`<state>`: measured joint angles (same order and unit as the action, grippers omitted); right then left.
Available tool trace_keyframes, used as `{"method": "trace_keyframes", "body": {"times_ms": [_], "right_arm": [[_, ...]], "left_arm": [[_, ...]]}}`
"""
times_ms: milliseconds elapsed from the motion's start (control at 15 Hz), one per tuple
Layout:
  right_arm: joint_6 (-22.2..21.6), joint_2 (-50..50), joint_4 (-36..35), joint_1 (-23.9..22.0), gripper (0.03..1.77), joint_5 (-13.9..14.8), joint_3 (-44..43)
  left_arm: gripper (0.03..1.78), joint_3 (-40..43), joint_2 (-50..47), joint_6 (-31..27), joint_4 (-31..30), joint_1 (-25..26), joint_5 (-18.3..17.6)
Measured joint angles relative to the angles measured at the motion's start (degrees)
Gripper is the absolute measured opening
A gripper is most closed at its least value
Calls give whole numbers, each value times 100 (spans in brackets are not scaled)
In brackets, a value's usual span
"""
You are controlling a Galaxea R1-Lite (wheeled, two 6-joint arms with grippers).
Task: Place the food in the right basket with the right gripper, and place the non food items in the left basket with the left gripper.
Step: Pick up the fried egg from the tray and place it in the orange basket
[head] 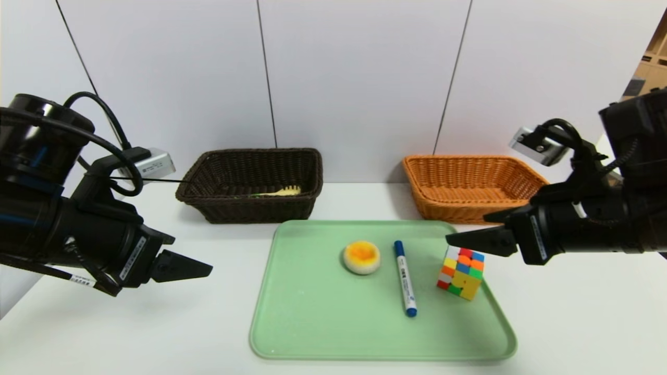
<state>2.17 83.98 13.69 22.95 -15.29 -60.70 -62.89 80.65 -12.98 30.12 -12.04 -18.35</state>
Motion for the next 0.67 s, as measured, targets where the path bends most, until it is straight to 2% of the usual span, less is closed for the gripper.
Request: {"method": "trace_keyframes", "body": {"times_ms": [333,667], "right_arm": [[24,1111,221,689,170,145,-1139],[28,2327,474,973,170,394,-2248]], "left_arm": [[169,93,-113,-2,-5,-90,-6],[169,173,-98,-7,-80,-126,5]]}}
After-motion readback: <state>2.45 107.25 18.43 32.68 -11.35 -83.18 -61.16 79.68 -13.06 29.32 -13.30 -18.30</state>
